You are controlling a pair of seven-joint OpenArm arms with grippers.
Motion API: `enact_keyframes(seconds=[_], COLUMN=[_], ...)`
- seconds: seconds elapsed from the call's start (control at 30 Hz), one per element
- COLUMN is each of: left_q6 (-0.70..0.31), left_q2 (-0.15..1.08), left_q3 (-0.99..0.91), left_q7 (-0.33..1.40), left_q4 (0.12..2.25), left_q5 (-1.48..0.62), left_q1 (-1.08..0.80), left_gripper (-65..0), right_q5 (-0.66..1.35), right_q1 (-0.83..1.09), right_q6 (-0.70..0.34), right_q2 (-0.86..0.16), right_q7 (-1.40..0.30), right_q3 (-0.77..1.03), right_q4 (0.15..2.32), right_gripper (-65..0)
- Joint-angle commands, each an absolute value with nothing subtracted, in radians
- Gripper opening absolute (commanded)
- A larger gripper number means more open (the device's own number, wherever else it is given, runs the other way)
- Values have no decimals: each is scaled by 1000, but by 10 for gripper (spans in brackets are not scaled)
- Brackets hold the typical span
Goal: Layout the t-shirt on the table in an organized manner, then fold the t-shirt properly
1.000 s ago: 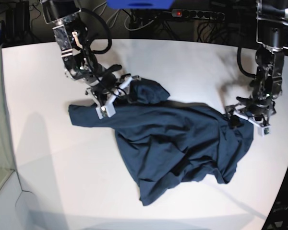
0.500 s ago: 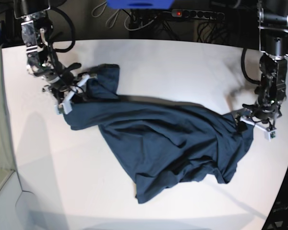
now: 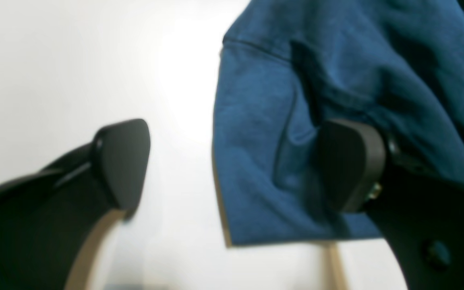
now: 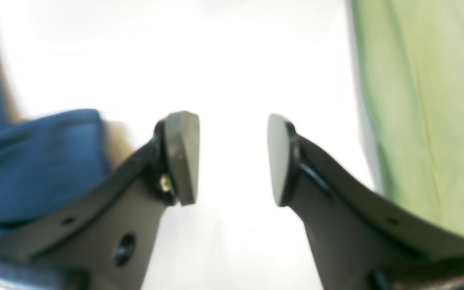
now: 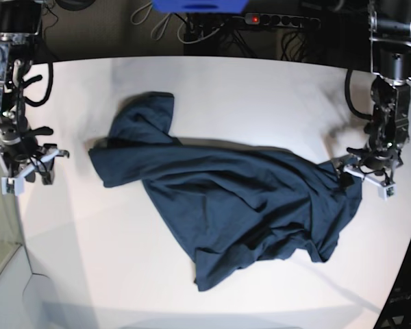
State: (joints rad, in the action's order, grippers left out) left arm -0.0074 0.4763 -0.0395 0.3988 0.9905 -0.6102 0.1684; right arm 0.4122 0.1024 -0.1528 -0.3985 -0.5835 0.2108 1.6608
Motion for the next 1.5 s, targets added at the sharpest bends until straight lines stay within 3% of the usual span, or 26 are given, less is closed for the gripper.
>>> enact_keyframes(seconds=[0.0,0.27,0.93,1.03,1.13,1.17,1.47], left_q6=[-5,-5,-5,-5,-5,-5,-4], left_q2=[487,483,481,481,481,481,481], left_q3=[-44,-45,-47,-47,-47,-47,-47], left_q7=[437,437,437,437,437,437,437], left_q4=[992,992,992,992,992,992,990], left_q5=[-624,-624,-624,-624,-624,-624,-624], left_q1=[173,162,157,157,157,157,156], left_gripper=[0,0,0,0,0,0,0], right_q5=[420,420,420,420,420,420,424], right_q1=[111,117,91,93,91,90,107], right_q6=[-159,-159,-163,-163,-163,-163,-163], right_q2=[-407,-338,-331,-334,-338,-341,-372], right_q7=[-565,-555,-556,-564,-565,-567,-611], right_q3=[202,130,7,-1,-1,1,2], right_q4=[1699,1636,1566,1566,1569,1575,1934], right_gripper=[-366,-366,-371,-435,-620,-650,-650])
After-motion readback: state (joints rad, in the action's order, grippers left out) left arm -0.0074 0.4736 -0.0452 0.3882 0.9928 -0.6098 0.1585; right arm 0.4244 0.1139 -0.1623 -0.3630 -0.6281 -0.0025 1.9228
